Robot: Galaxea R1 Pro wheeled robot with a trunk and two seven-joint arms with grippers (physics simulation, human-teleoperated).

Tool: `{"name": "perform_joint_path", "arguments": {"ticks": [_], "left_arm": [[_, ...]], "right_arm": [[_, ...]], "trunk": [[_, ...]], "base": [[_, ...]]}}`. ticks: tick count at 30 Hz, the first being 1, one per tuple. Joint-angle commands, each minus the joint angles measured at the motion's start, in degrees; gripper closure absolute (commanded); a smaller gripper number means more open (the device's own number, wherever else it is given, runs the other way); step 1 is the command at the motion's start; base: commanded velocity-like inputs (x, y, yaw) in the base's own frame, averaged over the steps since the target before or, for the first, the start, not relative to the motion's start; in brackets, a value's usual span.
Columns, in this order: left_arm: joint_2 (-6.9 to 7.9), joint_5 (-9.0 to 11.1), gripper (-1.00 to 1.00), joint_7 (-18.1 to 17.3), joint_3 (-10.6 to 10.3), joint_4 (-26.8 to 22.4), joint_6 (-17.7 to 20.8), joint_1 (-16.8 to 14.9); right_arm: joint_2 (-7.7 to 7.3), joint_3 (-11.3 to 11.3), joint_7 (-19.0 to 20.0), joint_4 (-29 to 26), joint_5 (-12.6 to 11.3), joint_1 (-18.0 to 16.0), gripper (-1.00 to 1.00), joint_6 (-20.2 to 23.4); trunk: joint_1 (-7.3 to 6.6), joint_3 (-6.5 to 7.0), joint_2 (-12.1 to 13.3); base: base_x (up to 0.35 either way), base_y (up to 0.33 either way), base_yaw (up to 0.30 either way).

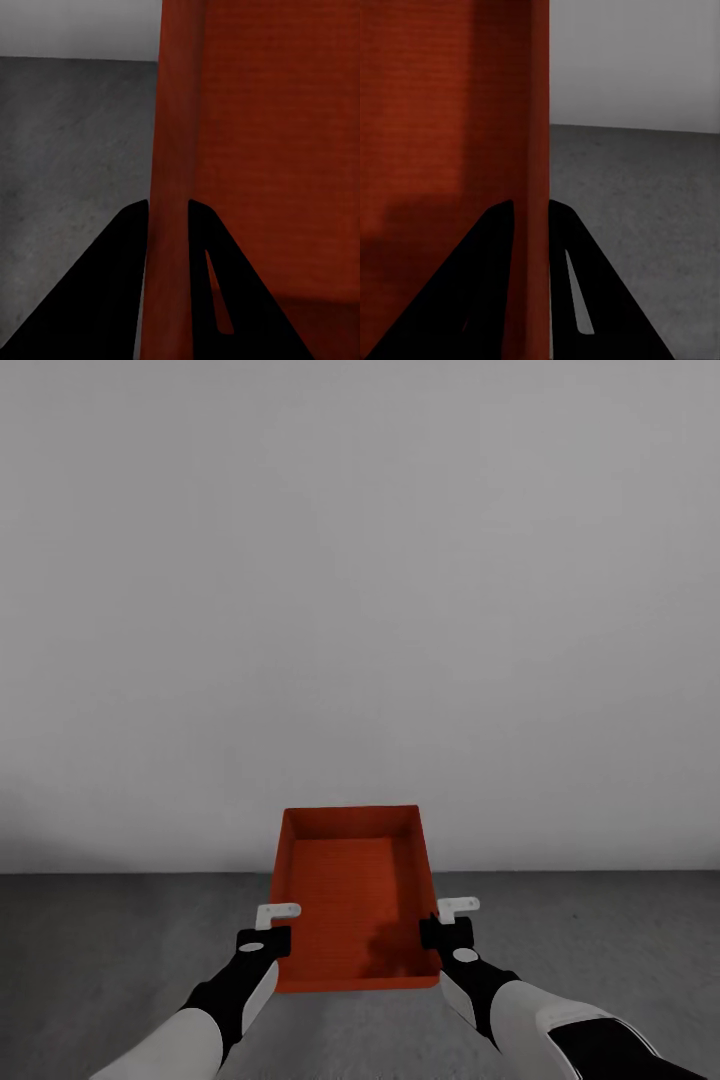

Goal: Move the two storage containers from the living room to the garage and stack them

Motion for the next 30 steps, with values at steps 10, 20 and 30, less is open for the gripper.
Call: {"name": "perform_joint_path", "arguments": {"ticks": [10, 20, 30], "left_arm": [[-0.04, -1.3, 1.0, 1.2, 1.1, -0.3, -2.0, 0.0], [-0.04, -1.2, 1.0, 1.3, 1.4, -0.3, -2.0, 0.0], [-0.04, -1.1, 1.0, 1.3, 1.4, -0.3, -2.0, 0.0]], "right_arm": [[0.23, -1.8, 0.1, 0.1, 0.6, 0.0, 1.0, 0.1], [0.23, -1.8, 0.1, 0.1, 0.6, 0.0, 1.0, 0.1], [0.23, -1.8, 0.1, 0.1, 0.6, 0.0, 1.0, 0.1]], "trunk": [[0.0, -1.01, -0.1], [0.0, -1.94, -0.1], [1.98, -4.48, -3.7]], "base": [[0.0, 0.0, 0.0], [0.0, 0.0, 0.0], [0.0, 0.0, 0.0]]}}
